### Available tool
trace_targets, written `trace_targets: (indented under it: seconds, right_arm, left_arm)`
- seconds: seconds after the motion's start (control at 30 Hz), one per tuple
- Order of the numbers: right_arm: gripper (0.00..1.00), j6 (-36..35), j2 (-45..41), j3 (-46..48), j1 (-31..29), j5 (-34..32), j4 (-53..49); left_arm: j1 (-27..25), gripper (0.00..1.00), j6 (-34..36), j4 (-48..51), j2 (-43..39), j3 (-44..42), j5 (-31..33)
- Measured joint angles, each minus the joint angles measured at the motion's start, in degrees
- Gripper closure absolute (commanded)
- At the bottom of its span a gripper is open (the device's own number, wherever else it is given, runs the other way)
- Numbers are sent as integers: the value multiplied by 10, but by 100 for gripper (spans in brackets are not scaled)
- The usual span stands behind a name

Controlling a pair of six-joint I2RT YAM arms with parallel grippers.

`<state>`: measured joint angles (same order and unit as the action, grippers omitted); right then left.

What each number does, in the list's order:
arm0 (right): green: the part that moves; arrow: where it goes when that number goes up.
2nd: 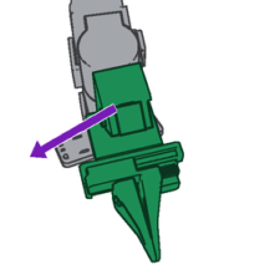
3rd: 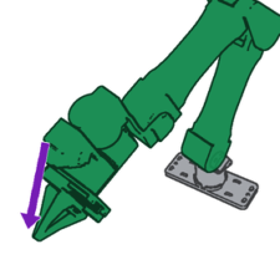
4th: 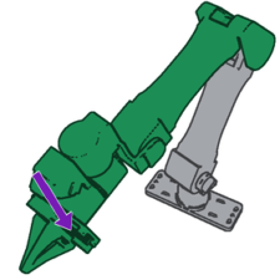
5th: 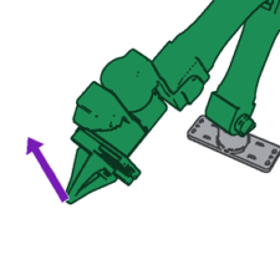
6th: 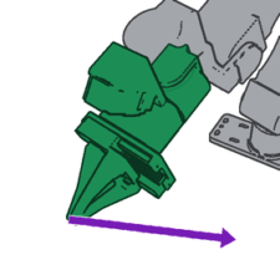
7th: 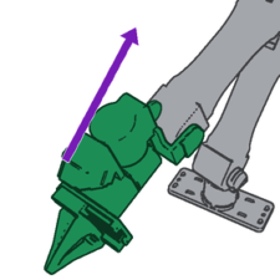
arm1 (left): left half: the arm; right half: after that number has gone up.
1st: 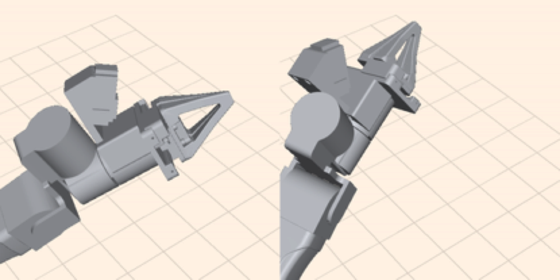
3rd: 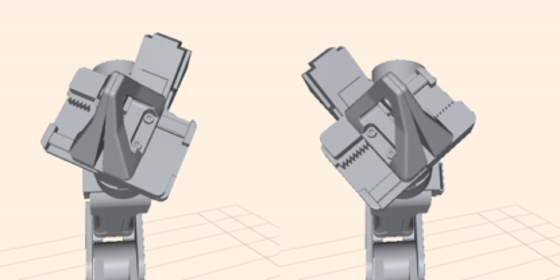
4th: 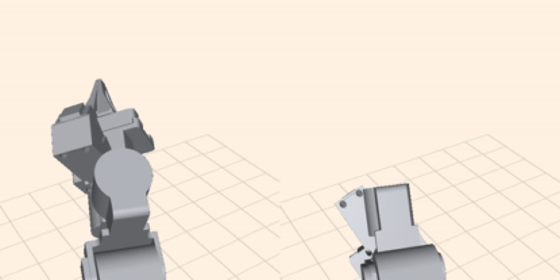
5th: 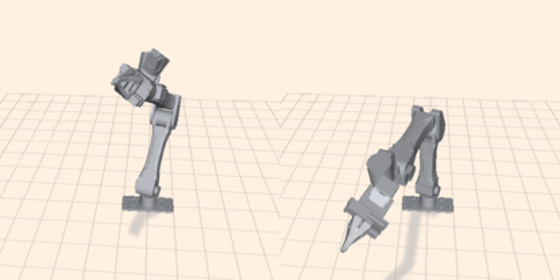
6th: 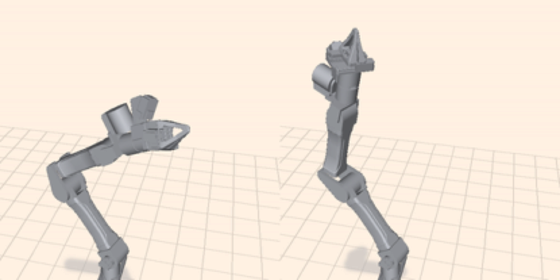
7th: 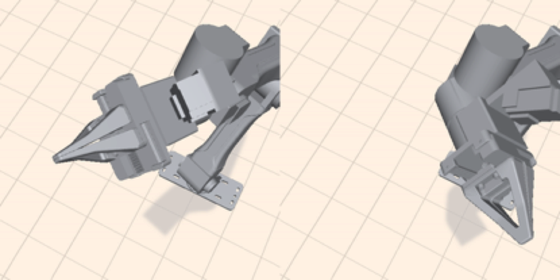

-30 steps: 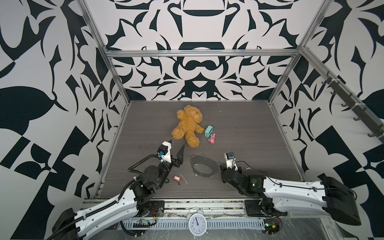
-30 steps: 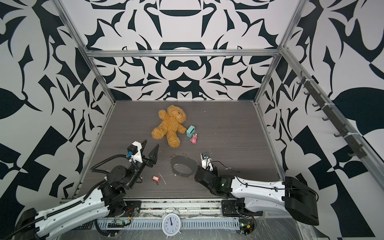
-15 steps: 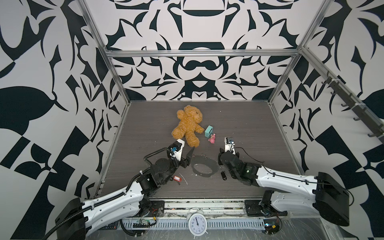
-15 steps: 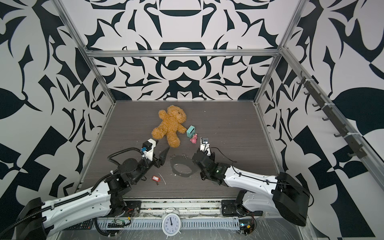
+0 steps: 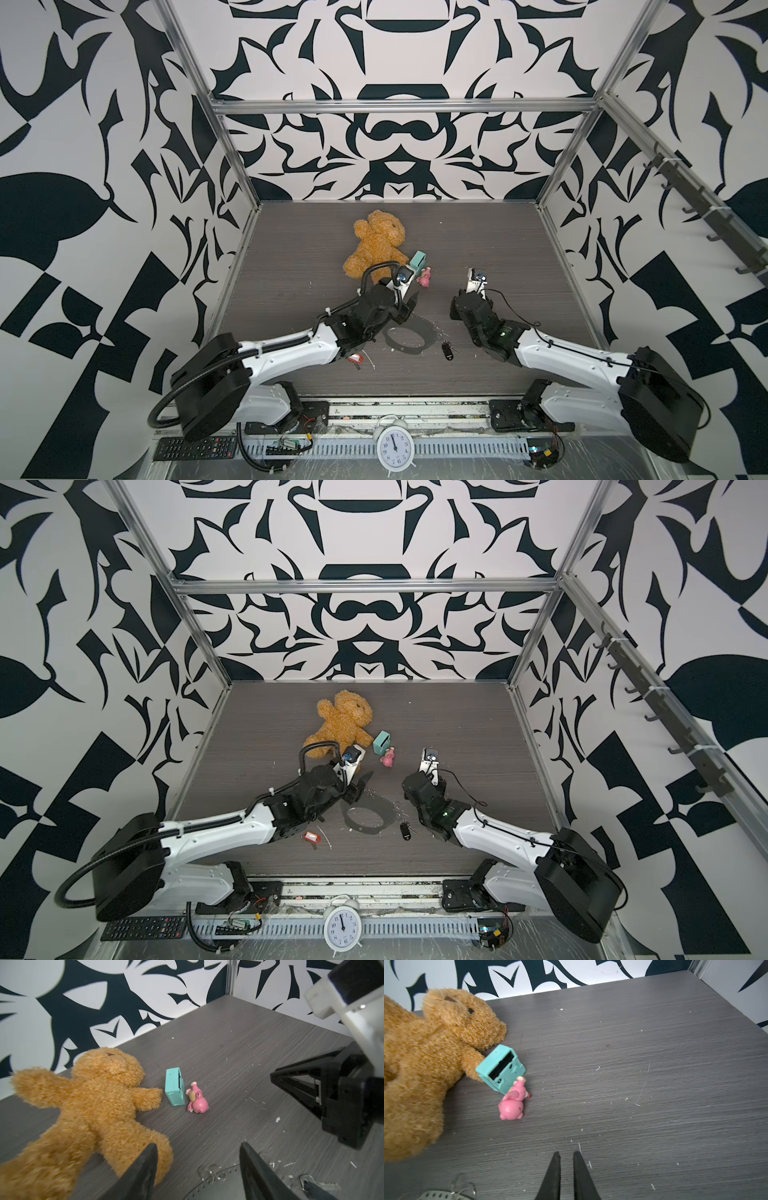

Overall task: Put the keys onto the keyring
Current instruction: 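Grasp the plate edge with the left gripper while the right arm withdraws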

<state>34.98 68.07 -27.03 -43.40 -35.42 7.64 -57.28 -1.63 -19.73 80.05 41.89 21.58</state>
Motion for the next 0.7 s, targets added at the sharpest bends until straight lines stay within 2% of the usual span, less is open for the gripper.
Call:
trace_targets:
  seconds: [0.17,0.33,0.53,0.7]
  right_arm:
    - [88,16,-5,2,21,-2,-9]
    - [87,38,-40,19,60,3,-8]
    - [87,70,-59,48,151,51,-10]
    - [87,73,-89,52,164,54,-26]
  left_arm:
    - [0,44,11,35,98,63,-39]
    - [0,43,14,102,122,92,-81]
    - [-3,47,4,149,155,141,-128]
    - [-26,47,6,197,201,193,-125]
